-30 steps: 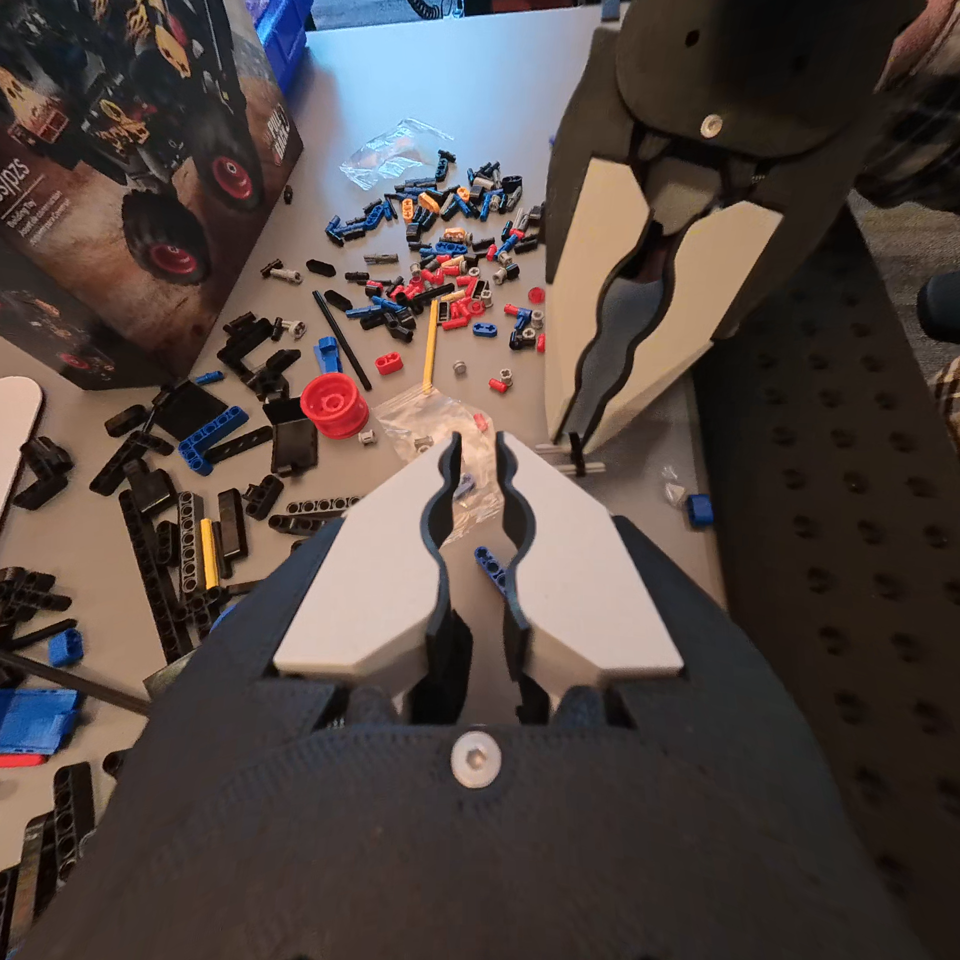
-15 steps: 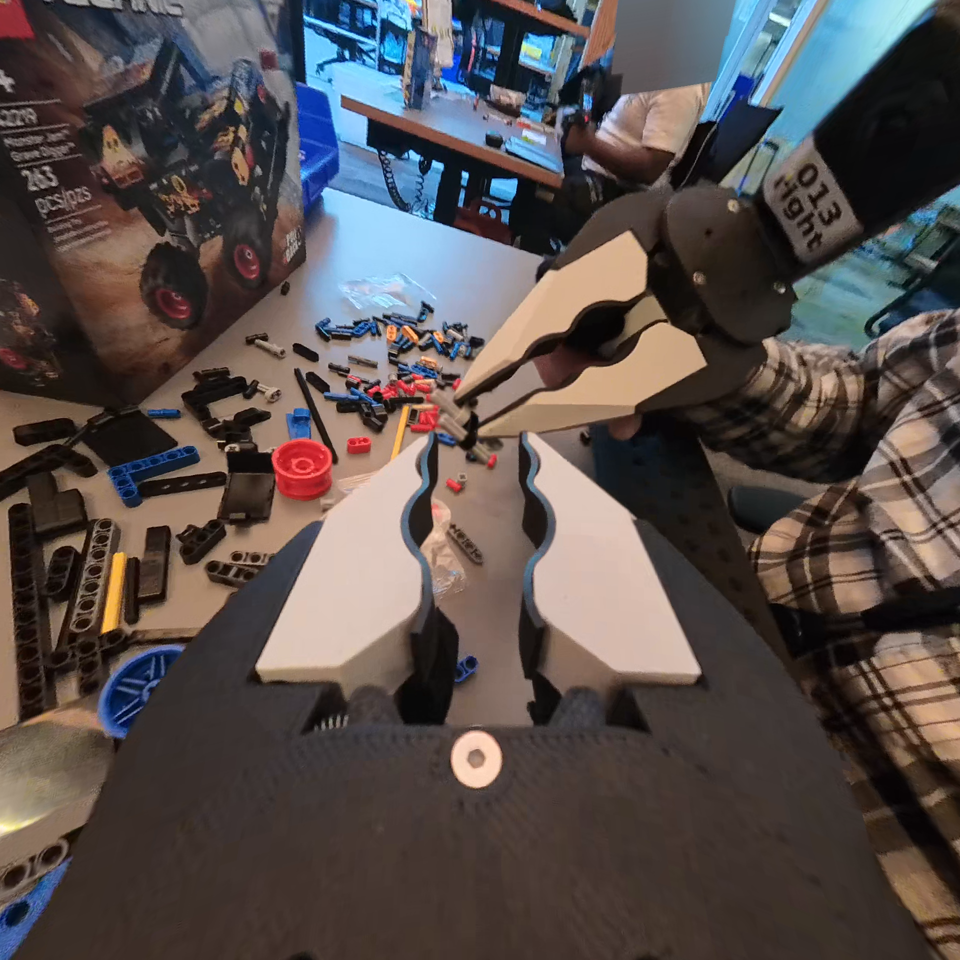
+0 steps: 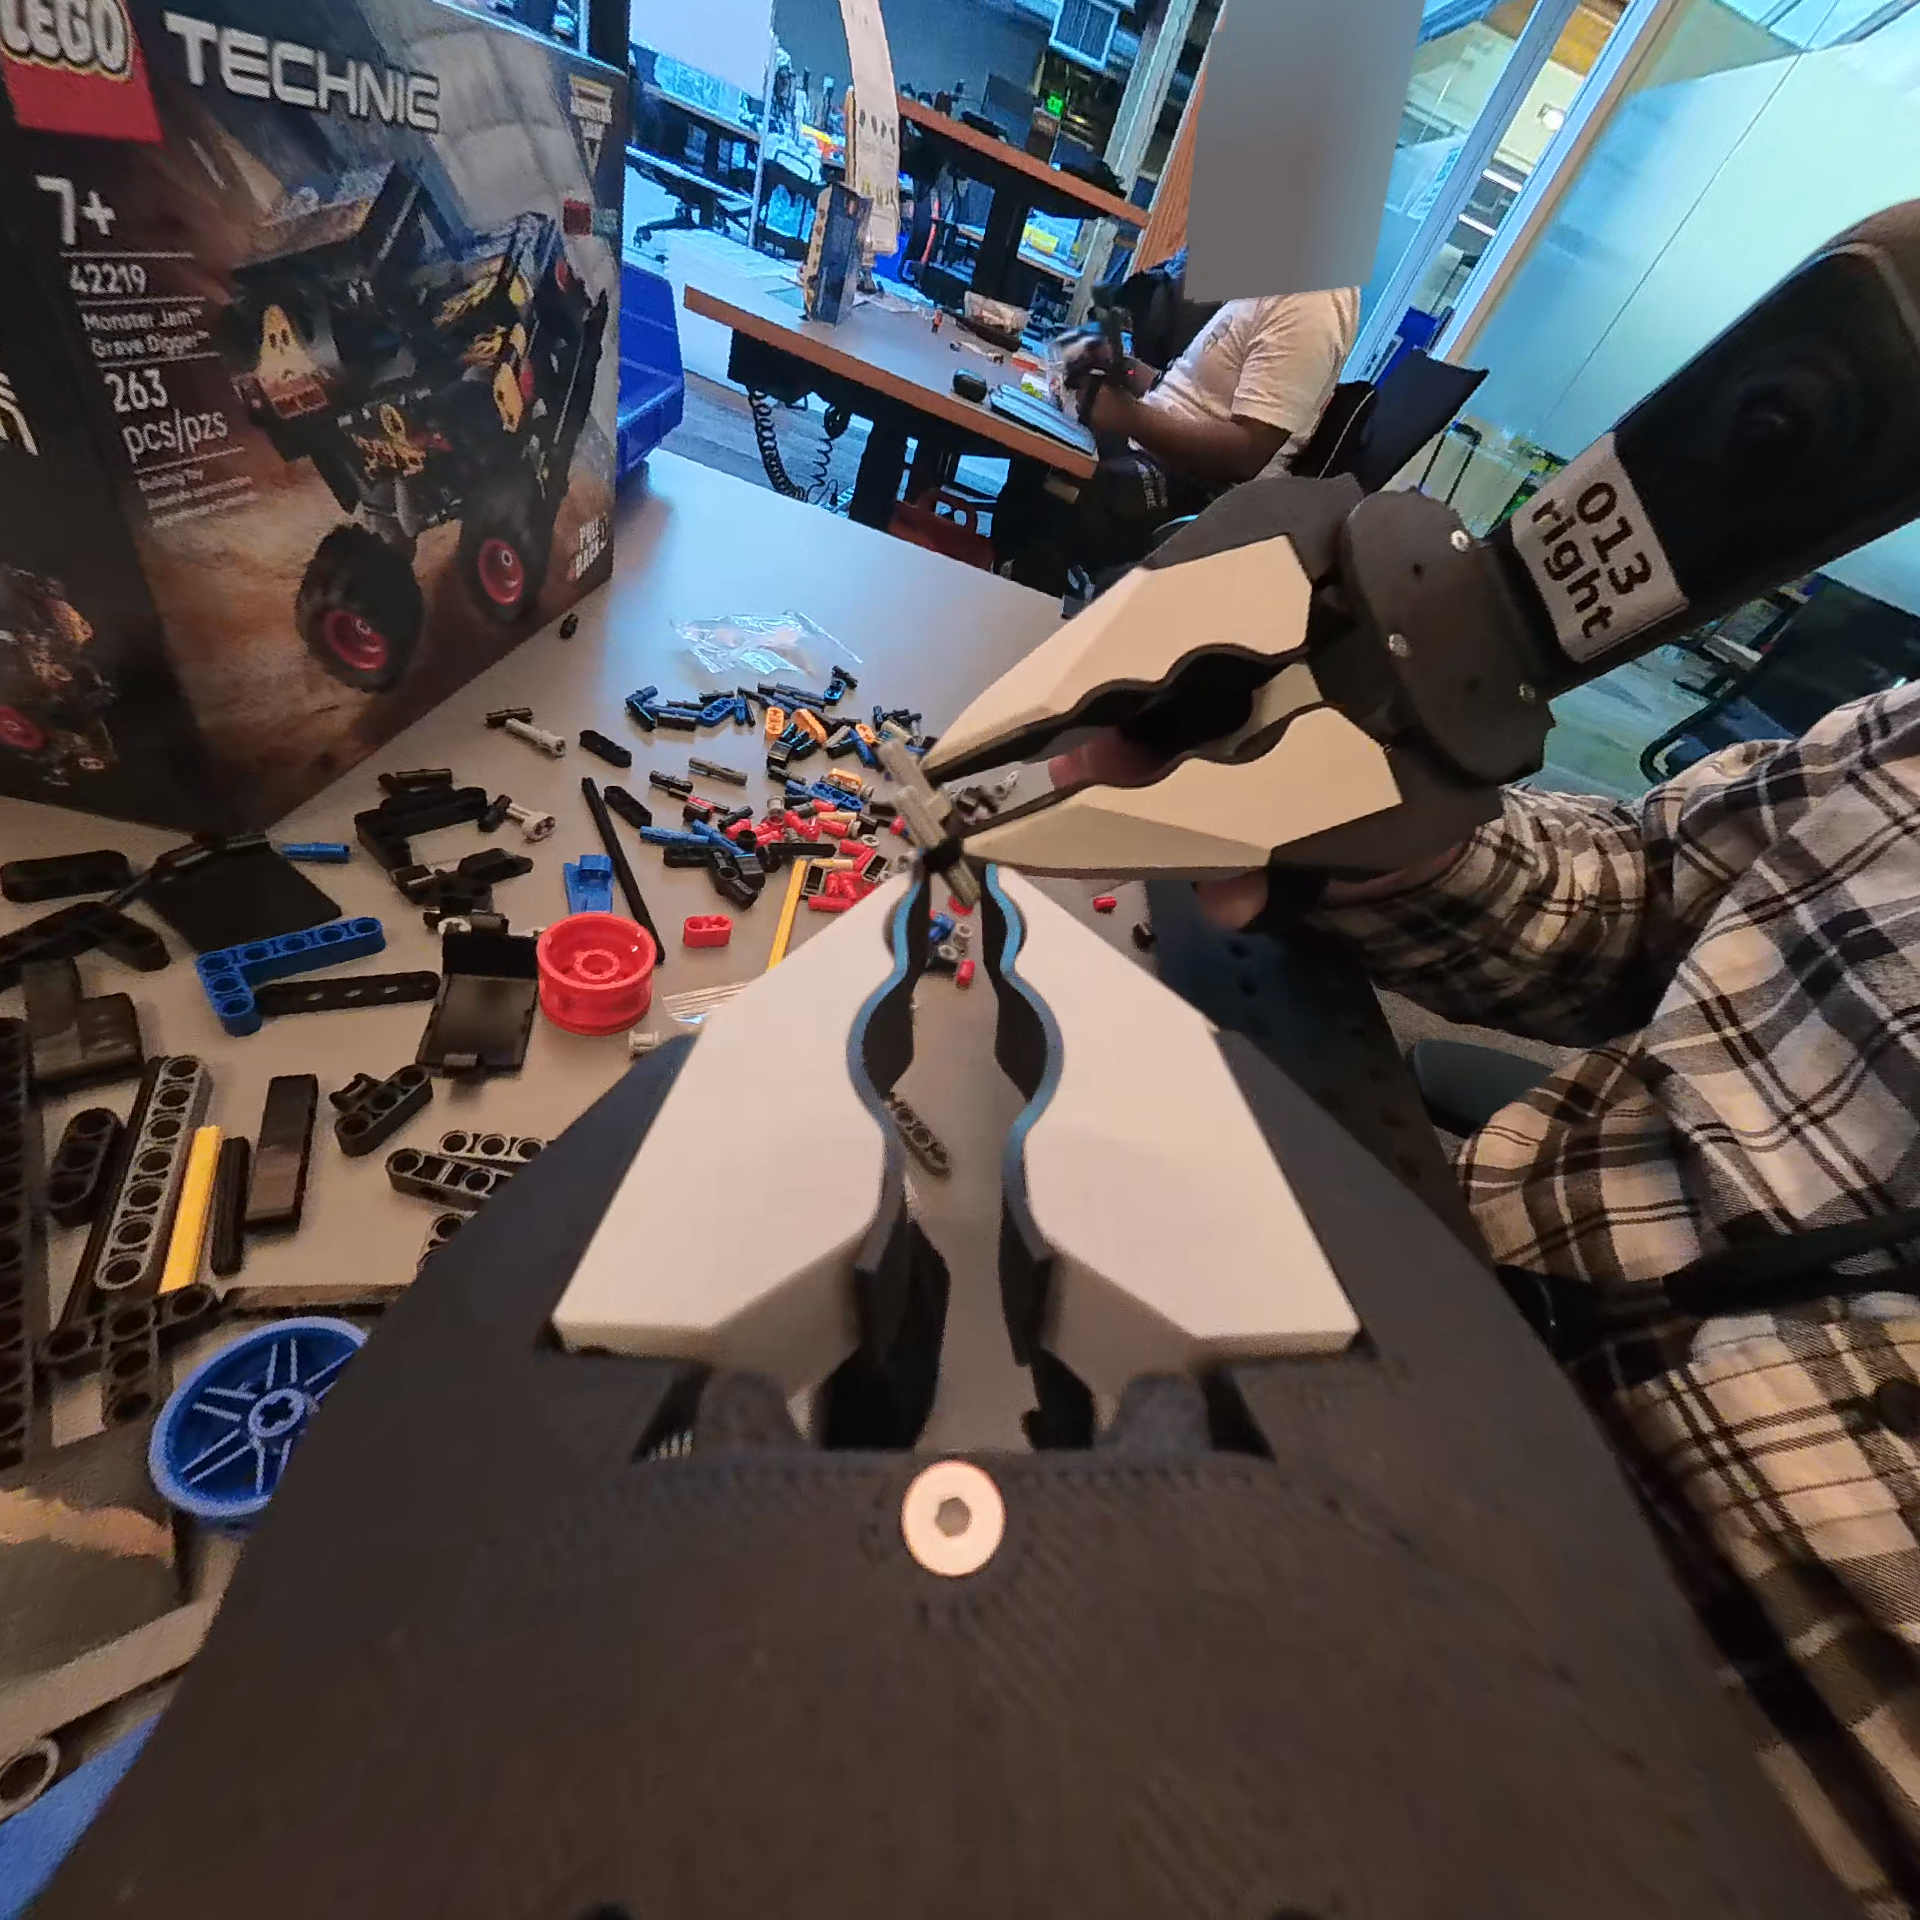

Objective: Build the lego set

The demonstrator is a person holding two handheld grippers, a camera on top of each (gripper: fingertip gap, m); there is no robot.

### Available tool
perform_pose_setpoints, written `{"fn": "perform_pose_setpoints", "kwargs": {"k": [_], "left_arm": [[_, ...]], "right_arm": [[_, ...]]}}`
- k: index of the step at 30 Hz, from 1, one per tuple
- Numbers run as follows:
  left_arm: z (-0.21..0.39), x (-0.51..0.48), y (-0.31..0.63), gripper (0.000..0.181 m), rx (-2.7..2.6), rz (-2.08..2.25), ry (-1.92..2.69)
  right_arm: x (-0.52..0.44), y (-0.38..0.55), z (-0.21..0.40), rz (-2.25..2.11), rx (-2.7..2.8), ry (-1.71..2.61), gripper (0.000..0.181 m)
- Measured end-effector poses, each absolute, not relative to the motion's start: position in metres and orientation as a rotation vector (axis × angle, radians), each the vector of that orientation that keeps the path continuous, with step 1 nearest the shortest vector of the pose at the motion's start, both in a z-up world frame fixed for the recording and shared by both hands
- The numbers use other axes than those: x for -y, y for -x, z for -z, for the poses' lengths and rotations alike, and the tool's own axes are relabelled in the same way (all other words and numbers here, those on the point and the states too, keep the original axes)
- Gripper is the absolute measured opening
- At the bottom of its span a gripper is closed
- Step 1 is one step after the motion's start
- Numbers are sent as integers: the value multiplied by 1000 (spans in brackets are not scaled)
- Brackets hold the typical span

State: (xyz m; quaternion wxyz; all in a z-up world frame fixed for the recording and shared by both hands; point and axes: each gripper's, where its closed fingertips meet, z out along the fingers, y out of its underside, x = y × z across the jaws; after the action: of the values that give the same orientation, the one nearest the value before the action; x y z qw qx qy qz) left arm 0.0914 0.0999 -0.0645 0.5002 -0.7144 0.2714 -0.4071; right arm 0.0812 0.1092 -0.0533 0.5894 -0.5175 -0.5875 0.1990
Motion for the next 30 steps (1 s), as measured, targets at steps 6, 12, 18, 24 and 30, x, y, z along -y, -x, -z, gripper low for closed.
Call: {"fn": "perform_pose_setpoints", "kwargs": {"k": [6, 12, 18, 24, 30], "left_arm": [[66, -100, -90, 2, -688, 937, 1739], [72, -95, -95, 2, -779, 894, 1755], [79, -91, -99, 2, -846, 858, 1769], [83, -89, -107, 2, -835, 921, 1786], [87, -85, -122, 3, -822, 988, 1789]], "right_arm": [[-106, -83, 55, -487, 1392, 1201, 12], [-104, -89, 55, -637, 1432, 1254, 13], [-93, -94, 58, -864, 1474, 1326, 17], [-92, -103, 71, -708, 1559, 1306, 24], [-97, -116, 77, -511, 1556, 1286, 1]]}}
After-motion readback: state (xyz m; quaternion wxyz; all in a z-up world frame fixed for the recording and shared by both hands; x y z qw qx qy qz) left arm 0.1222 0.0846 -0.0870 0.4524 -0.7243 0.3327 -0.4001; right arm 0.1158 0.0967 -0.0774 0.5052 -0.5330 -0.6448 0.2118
